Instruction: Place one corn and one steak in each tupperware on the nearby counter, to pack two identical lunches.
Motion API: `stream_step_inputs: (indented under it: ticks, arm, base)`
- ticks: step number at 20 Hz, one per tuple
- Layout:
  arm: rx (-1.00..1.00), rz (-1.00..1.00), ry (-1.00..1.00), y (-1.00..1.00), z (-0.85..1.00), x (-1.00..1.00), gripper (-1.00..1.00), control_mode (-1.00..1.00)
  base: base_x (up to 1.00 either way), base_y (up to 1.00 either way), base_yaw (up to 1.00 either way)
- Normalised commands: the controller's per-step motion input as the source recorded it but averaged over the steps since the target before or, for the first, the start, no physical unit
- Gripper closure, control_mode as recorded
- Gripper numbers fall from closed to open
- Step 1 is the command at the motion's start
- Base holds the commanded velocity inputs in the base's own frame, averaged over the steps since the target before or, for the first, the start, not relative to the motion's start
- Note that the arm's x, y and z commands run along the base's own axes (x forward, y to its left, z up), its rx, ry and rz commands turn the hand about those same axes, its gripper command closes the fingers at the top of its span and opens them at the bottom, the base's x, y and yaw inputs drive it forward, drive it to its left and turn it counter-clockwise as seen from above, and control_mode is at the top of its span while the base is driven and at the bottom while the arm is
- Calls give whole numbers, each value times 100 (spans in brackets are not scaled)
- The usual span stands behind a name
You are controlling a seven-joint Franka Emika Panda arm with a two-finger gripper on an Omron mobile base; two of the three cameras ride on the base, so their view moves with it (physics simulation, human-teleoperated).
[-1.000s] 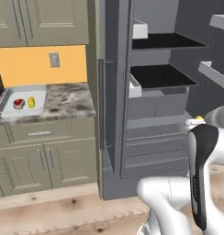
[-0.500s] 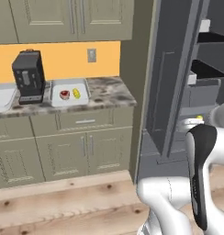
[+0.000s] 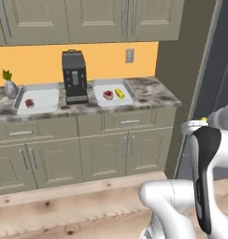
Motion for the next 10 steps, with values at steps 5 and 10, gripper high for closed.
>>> stream_step_inputs:
  ticks: [5, 10]
  arm:
    - [0, 0, 0, 0, 0, 0, 100, 100]
    - [0, 0, 0, 0, 0, 0, 100, 100]
  base:
    - [80, 100, 1]
    - [71, 100, 1]
